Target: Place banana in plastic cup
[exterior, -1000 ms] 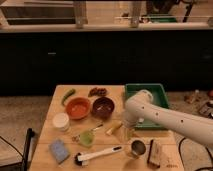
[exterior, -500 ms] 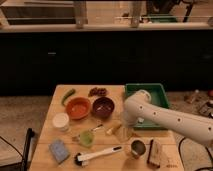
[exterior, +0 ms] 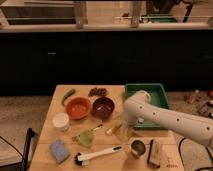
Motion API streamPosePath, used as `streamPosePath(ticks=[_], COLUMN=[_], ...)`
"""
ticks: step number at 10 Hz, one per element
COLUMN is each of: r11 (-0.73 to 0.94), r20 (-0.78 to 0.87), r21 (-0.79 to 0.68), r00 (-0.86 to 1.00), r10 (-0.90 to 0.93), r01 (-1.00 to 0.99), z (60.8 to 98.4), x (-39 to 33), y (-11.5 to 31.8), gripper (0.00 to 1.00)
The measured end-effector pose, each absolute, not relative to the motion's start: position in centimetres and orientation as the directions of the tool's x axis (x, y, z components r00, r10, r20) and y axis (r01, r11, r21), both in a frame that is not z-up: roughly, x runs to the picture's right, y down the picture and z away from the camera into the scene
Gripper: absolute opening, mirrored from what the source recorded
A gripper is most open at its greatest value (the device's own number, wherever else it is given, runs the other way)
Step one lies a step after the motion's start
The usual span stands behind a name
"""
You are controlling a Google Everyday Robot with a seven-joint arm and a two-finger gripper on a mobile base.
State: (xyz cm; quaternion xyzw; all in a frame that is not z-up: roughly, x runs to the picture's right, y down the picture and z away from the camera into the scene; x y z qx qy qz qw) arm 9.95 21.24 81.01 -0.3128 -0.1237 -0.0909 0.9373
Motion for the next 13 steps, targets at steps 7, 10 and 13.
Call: streamPosePath(ticks=[7,10,13], r11=[0.771,0.760,0.758], r20=[0.316,0.326,0.329], r21=[-0.574,-0.585,-0.589], r00=[0.943,0.940,0.940], r10=[-0.104,-0.098,-0.090], r01=[0.277,0.282,0.279], z=[83.0,84.0,84.2], x=[8.6,8.7,9.1], y=[21.1,21.8,22.2], gripper=[0.58,0.26,0.01])
